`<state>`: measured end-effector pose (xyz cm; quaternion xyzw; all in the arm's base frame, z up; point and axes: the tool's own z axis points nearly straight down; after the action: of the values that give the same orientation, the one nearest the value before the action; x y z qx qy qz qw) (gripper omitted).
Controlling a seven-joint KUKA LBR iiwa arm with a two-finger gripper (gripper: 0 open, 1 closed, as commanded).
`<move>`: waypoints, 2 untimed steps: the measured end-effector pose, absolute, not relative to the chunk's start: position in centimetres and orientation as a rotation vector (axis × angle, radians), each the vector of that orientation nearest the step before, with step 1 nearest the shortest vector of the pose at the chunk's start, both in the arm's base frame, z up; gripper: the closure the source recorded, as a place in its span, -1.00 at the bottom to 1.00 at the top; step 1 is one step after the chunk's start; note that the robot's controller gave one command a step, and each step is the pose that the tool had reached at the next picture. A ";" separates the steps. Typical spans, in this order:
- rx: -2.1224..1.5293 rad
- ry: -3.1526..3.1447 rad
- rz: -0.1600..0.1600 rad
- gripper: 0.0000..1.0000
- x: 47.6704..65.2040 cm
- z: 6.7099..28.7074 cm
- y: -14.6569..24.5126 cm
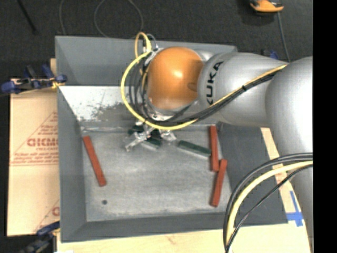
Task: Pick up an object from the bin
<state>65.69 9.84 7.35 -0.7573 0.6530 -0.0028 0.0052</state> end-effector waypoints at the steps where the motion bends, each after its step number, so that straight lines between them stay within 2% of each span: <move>1: -2.512 1.874 -0.011 -1.00 65.6 7.4 6.8; 2: -2.516 1.865 -0.006 -1.00 65.7 7.3 9.8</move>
Offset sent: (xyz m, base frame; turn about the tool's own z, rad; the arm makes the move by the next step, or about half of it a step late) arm -0.0039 -0.0289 -0.0035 -0.1471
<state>65.70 9.80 7.31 -0.8034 0.5954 -0.0019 0.0049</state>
